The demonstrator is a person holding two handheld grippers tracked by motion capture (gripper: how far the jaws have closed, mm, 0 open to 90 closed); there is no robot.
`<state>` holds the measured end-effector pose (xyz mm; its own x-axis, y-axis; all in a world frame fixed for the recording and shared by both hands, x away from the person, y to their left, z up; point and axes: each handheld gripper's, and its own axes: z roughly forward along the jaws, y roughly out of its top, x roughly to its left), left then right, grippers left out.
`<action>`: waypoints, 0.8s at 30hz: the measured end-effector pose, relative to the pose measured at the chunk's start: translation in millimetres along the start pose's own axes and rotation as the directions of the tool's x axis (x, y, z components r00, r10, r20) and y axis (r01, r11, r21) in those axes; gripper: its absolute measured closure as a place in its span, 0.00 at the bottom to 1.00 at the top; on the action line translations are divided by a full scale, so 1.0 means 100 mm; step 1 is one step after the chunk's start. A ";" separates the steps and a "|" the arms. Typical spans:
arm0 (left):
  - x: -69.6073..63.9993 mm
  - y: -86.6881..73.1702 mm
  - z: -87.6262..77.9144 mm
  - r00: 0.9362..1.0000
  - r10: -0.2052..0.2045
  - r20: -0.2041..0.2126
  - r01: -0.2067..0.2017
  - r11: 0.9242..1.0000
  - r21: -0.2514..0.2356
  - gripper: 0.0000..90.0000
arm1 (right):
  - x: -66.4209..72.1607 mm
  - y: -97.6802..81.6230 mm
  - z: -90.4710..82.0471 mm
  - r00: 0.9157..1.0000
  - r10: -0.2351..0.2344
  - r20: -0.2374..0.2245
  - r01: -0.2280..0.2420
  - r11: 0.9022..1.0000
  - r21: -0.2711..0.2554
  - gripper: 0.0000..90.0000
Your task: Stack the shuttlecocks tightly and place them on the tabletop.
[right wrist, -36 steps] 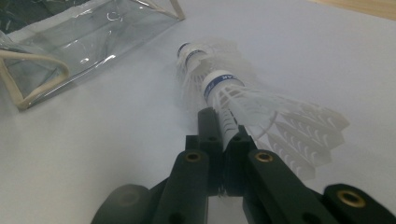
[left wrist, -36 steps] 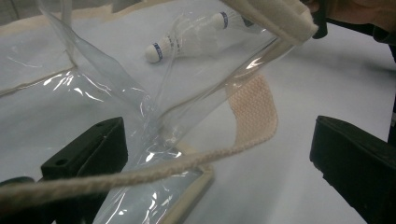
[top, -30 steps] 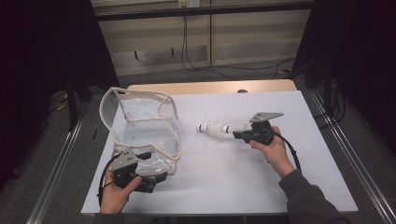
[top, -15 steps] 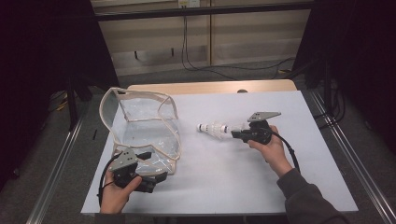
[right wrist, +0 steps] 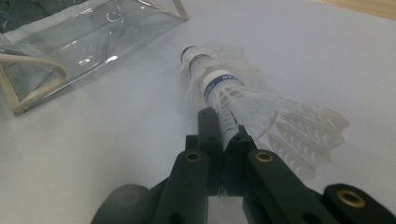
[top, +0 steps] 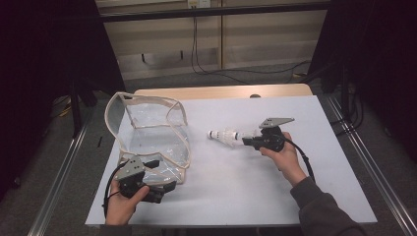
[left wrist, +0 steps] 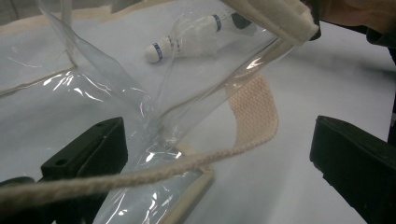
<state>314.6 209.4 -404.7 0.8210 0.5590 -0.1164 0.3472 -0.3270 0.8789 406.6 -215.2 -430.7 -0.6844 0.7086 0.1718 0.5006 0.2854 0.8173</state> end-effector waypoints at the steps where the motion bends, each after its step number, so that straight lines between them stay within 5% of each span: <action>1: 0.00 0.00 0.00 1.000 0.000 0.000 0.000 1.000 0.000 0.05 | 0.00 0.00 0.00 1.000 -0.001 0.001 0.001 1.000 0.000 0.99; 24: 0.00 0.00 0.00 1.000 -0.001 -0.001 0.001 1.000 -0.001 0.05 | 0.01 0.02 0.07 1.000 -0.004 -0.005 0.004 1.000 0.004 0.99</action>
<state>314.4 209.2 -404.9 0.8202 0.5602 -0.1162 0.3474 -0.3262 0.8791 410.4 -209.7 -432.5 -0.6890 0.7044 0.1706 0.4997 0.2912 0.8158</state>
